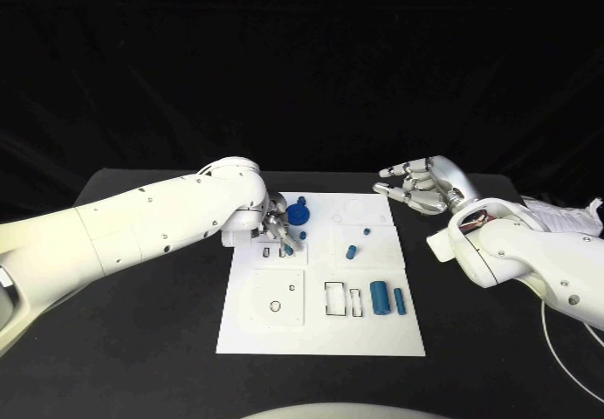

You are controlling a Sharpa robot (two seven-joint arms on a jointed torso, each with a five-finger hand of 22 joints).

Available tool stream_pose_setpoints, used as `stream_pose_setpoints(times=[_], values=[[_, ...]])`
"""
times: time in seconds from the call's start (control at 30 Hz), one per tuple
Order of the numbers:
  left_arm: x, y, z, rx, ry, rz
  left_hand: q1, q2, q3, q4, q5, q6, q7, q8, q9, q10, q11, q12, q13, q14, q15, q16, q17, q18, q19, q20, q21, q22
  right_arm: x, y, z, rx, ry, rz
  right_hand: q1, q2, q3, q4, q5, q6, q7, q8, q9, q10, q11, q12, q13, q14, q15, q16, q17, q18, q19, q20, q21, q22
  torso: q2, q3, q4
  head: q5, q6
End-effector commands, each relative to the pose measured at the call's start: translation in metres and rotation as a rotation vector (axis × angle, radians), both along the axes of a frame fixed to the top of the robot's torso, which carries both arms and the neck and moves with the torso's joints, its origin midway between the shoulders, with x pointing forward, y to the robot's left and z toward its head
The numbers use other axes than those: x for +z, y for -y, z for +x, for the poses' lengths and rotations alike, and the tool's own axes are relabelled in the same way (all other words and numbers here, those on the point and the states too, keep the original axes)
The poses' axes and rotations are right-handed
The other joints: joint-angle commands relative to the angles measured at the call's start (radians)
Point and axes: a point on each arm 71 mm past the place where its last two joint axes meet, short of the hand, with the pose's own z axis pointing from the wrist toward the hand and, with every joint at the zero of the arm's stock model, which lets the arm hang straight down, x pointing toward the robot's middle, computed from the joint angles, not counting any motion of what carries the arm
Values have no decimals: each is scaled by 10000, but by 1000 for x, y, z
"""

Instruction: Assemble the parts on the task board

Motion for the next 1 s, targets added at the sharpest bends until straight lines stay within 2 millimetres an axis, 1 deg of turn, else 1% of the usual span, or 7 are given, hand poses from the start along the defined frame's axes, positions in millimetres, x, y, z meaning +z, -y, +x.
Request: stream_pose_setpoints(times=[0.03, 0.07, 0.17, 0.2, 0.27, 0.43, 1.0], values=[[-4, 1, -4, -61, -351, -152, 953, -17, 992, -320, 566, -128, 52, -176, -25, -143, 70, -185, -125, 1052, -3, 30, 2634, -120, 83, -36, 2, 844, -1, -1, 0, 144, -64, -53, 33, 120, -75, -9, 28, 27, 4, -23, -10, -56, 2, -30, -3, 521, -97, -58, 299, 137, 138, -36, -67, 1236, 2, 3, -1, 8, -15], [-4, 1, -4, -32, -353, -208, 844, -289, 1588, -205, 645, -79, 93, -231, -17, -134, 204, -240, -158, 1052, 19, 30, 2634, -125, 78, 20, -3, 852, -1, -1, 0, 144, -65, -54, 33, 120, -75, -9, 28, 27, 4, -23, -10, -56, 2, -30, -3, 521, -97, -58, 299, 137, 138, -36, -67, 1236, 2, 4, 0, 12, -24], [-3, -1, -4, 175, -289, -526, 603, -1016, 3191, -72, 672, -29, 114, -268, 84, -82, 147, -290, -182, 1052, 77, 30, 2634, -121, 73, 81, -15, 870, -1, -2, 0, 152, -74, -57, 33, 120, -75, -9, 28, 27, 4, -23, -10, -56, 2, -30, -3, 521, -97, -58, 299, 137, 138, -36, -67, 1236, -2, 8, 10, 13, -37], [-3, -1, -4, 282, -245, -672, -74, -1882, 4955, 160, 569, 6, 65, -188, 293, -7, 267, -303, -185, 1052, 153, 30, 2634, -123, 83, 100, -16, 909, -1, -2, 0, 156, -82, -60, 33, 120, -75, -9, 28, 27, 4, -23, -10, -56, 2, -30, -3, 521, -97, -58, 299, 137, 138, -36, -67, 1236, -3, 7, 9, 9, -42], [-1, -3, -5, 561, -80, -1017, -280, -2127, 5823, 10, 579, 19, 141, -85, 451, 29, 183, -293, -171, 1052, 89, 30, 2634, -119, 90, 101, -17, 931, -2, -1, 0, 154, -99, -68, 36, 124, -75, -11, 31, 27, 4, -24, -11, -56, 2, -33, -6, 521, -97, -60, 297, 137, 137, -36, -68, 1234, -8, 17, 21, 9, -34], [4, -11, -7, 1118, 389, -1626, -1007, -2460, 7000, -332, 522, -39, 135, 131, 795, 96, 165, -258, -131, 1052, 90, 30, 2634, -124, 118, 79, -11, 991, -3, -1, 1, 158, -131, -84, 89, 149, -76, -49, 29, 25, 2, -30, -13, -54, -2, -43, -21, 522, -100, -69, 292, 138, 136, -38, -73, 1229, -16, 44, 61, 43, -41], [-2, -27, -20, 1191, 1734, -1299, -1328, -2524, 7368, -519, 498, -44, 132, 241, 957, 73, 128, -325, -217, 1052, 86, 30, 2634, -131, 140, 70, 0, 1036, -5, 1, 1, 139, -46, -112, 90, 142, -115, -63, 4, 25, 5, -34, -14, -101, 2, -136, -97, 516, -100, -98, 260, 157, 88, -40, -121, 1154, -66, 60, 189, 2, -140]])
